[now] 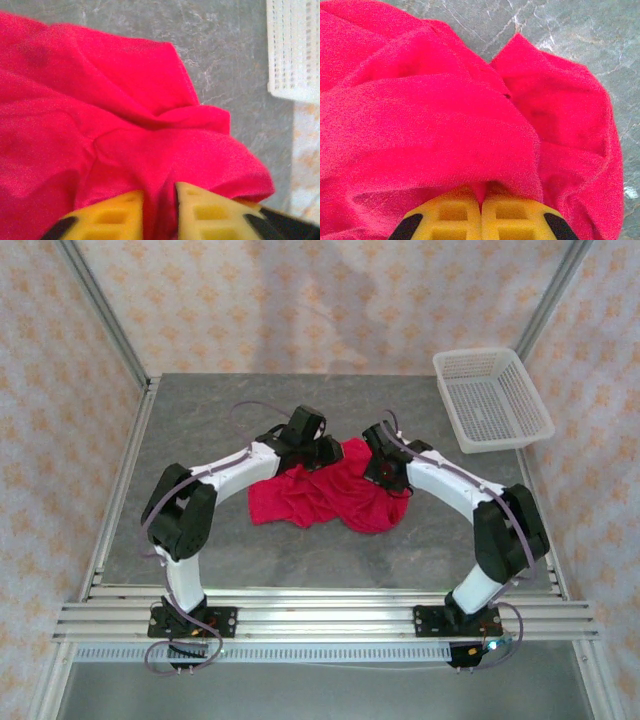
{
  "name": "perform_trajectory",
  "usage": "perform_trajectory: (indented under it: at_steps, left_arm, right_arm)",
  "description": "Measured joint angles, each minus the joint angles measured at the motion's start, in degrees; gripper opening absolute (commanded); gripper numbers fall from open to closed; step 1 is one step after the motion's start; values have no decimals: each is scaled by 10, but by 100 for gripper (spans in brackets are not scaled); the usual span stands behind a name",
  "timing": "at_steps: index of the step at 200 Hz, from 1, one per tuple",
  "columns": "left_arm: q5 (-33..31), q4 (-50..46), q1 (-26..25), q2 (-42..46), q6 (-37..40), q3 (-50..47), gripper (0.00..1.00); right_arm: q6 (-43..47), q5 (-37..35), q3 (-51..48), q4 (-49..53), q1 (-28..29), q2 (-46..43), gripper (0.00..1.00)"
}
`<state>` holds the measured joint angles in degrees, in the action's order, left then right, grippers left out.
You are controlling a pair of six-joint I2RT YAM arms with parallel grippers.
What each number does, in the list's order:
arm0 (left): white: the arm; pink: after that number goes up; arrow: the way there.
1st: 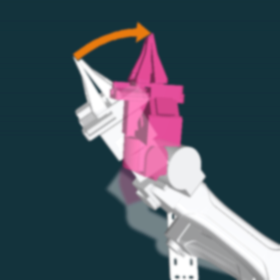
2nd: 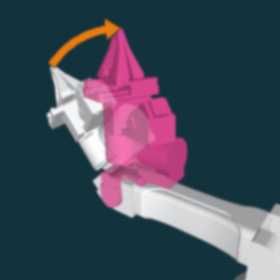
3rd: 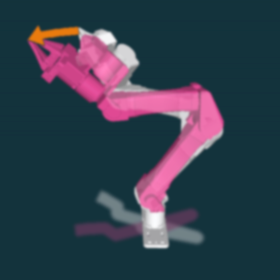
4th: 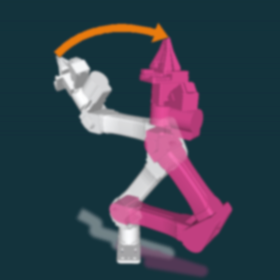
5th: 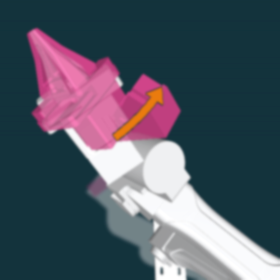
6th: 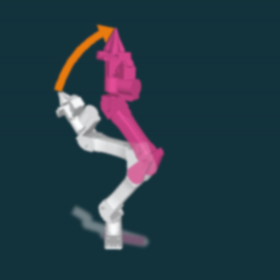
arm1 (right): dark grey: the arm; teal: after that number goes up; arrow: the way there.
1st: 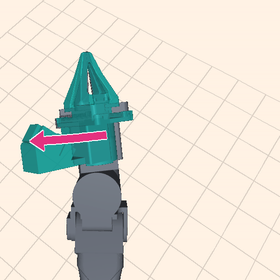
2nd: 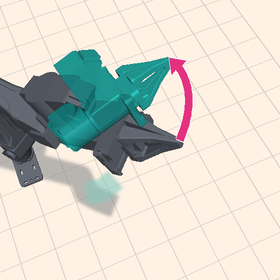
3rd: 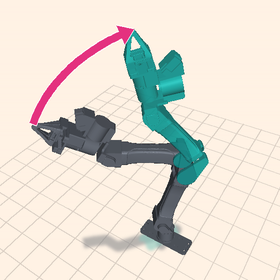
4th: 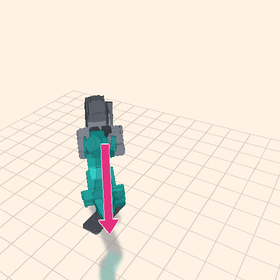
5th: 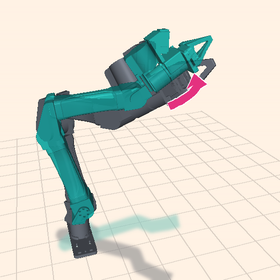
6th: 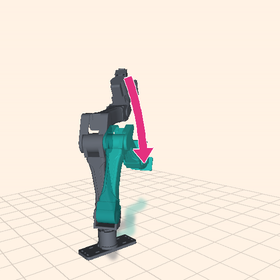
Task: Fold the inside-out t-shirt
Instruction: Turn the T-shirt inside out at the center of the table, then flatten out the T-shirt at the center of the table.
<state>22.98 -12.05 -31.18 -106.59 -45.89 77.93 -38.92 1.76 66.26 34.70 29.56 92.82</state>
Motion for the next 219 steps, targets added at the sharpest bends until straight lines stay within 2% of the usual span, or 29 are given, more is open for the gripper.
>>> perform_trajectory:
  at_steps: [13, 46, 84, 107, 189, 198, 206, 219]
  left_arm:
    - [-9, -15, 10, 14, 9, -1, 43]
    - [-28, -47, 75, 75, 36, -28, 43]
    - [-46, -70, 145, 114, 63, -82, 44]
    - [-49, -74, 152, 113, 70, -115, 47]
    - [-54, -73, 158, 22, 67, -102, 51]
    - [-55, -72, 158, 12, 67, -96, 49]
    - [-56, -72, 158, 6, 65, -92, 41]
    - [-59, -72, 158, -4, 59, -83, 16]
  right_arm:
    - [19, 0, 7, 7, 0, -14, 0]
    - [62, -3, 12, 24, -9, -93, 0]
    - [73, -1, -50, 6, -73, -225, 0]
    - [73, 2, -71, 5, -102, -245, 0]
    - [73, 21, -74, 4, -103, -244, 0]
    - [73, 21, -74, 4, -103, -244, 0]
    - [73, 21, -74, 4, -103, -244, 0]
    - [73, 22, -74, 4, -103, -244, 0]
